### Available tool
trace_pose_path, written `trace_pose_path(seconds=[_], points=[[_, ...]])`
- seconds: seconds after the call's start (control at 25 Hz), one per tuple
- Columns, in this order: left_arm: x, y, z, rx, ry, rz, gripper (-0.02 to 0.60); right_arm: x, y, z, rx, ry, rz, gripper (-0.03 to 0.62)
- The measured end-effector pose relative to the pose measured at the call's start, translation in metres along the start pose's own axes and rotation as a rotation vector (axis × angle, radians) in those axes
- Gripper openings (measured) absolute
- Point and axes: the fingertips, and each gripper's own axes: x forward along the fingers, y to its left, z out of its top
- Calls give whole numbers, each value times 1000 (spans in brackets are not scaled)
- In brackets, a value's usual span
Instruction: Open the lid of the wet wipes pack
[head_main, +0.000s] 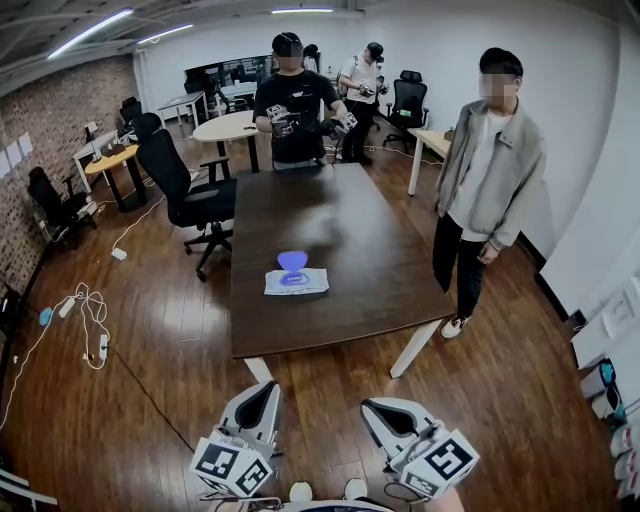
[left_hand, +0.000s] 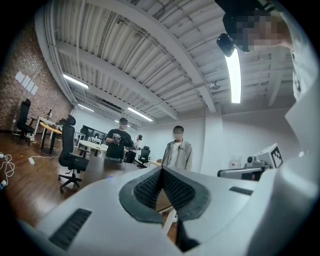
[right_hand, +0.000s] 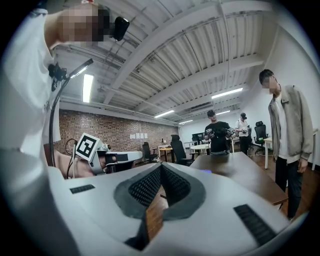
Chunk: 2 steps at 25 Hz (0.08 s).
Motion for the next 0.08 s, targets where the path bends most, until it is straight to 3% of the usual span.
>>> trace_pose_path(seconds=[0.08], points=[[2, 3, 0, 0, 1, 1, 0, 3, -2, 0, -3, 0, 1, 6]])
